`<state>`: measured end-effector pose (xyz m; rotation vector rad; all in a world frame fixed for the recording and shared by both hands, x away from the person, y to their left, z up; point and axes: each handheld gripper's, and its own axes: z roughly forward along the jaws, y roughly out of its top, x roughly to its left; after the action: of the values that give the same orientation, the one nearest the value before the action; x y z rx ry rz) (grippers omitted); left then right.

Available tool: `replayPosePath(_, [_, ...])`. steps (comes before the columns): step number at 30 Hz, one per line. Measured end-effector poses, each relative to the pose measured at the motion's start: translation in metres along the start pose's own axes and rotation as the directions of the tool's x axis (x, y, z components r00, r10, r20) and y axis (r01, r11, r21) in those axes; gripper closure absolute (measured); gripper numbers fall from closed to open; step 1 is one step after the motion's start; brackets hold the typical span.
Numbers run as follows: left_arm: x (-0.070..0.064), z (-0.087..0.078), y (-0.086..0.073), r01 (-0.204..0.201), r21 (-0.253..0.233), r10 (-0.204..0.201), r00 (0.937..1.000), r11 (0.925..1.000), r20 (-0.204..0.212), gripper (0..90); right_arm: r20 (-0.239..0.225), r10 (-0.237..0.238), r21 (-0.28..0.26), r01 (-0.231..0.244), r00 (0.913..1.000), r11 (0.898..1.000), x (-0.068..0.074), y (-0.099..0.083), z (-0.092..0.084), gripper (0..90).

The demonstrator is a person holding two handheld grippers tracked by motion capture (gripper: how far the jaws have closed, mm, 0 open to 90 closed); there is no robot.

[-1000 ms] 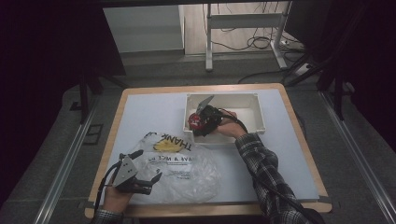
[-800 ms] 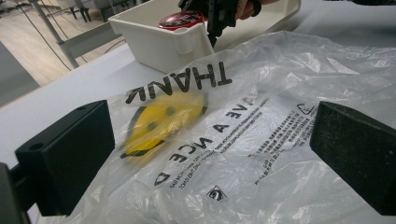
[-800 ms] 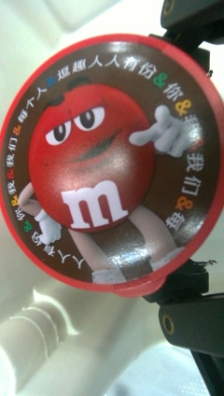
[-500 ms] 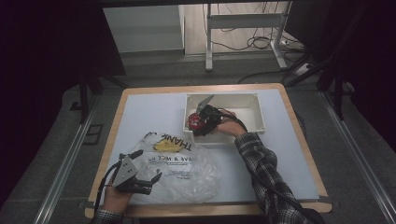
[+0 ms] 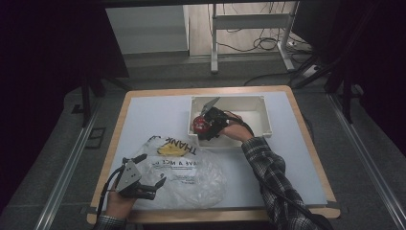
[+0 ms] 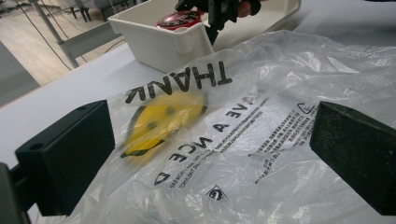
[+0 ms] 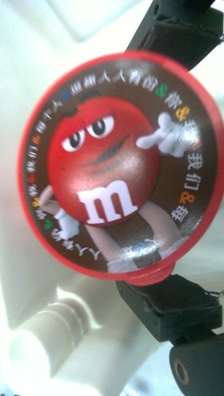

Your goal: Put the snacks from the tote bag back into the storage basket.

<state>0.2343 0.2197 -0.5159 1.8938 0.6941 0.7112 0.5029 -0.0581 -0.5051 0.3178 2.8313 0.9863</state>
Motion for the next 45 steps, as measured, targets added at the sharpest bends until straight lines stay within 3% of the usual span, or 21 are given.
replayPosePath(24, [-0.001, 0.001, 0.000, -0.008, 0.007, 0.008, 1.0000, 0.9999, -0.002, 0.0, 0.027, 0.070, -0.067, -0.068, 0.9972, 0.995, 0.008, -0.007, -0.026, 8.0])
replayPosePath(39, [-0.002, 0.001, 0.000, -0.017, 0.013, 0.017, 0.9998, 0.9998, -0.009, 0.0, 0.057, 0.072, -0.118, -0.065, 0.9957, 0.991, 0.020, -0.011, -0.044, 7.5])
replayPosePath(45, [-0.002, -0.001, 0.001, -0.023, -0.001, 0.023, 0.9992, 0.9997, -0.033, 0.0, 0.062, 0.057, -0.133, -0.049, 0.9964, 0.990, 0.028, -0.009, -0.050, 7.5])
